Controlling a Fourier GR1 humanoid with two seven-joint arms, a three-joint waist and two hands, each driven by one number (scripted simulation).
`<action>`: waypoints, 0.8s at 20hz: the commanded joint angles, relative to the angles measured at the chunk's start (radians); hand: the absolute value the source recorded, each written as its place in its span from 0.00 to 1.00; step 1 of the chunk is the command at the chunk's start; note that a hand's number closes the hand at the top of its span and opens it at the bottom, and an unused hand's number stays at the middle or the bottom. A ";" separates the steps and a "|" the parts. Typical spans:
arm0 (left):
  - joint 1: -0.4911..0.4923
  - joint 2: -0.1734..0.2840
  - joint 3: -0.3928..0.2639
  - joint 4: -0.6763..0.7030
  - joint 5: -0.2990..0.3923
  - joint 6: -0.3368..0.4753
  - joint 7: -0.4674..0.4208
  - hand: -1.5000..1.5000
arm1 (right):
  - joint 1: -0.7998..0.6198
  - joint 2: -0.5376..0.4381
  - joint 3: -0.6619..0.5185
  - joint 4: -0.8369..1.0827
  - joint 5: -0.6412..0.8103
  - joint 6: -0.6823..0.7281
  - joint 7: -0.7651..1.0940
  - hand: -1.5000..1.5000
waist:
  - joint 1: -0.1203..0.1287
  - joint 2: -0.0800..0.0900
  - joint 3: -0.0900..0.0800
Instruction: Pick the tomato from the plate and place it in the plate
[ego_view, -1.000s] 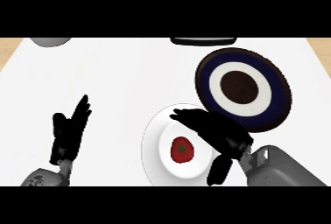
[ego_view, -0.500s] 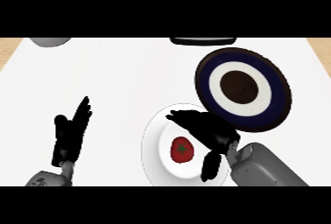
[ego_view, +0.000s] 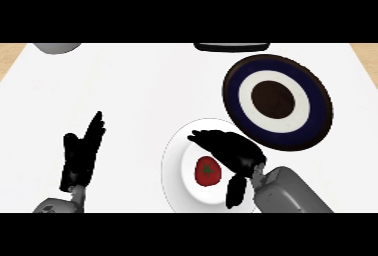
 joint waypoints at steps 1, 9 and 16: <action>0.045 0.004 0.017 -0.088 -0.036 -0.026 0.045 0.50 | 0.031 0.037 -0.021 0.040 0.073 0.008 -0.048 0.00 | 0.001 0.000 0.000; 0.020 -0.059 0.086 0.036 -0.052 -0.089 -0.049 0.50 | 0.040 0.098 -0.059 0.070 0.166 0.044 -0.081 1.00 | -0.001 0.000 -0.001; -0.017 -0.051 0.104 -0.012 -0.078 -0.103 0.064 0.50 | 0.052 0.088 -0.042 0.080 0.276 -0.049 -0.207 1.00 | -0.003 0.000 0.000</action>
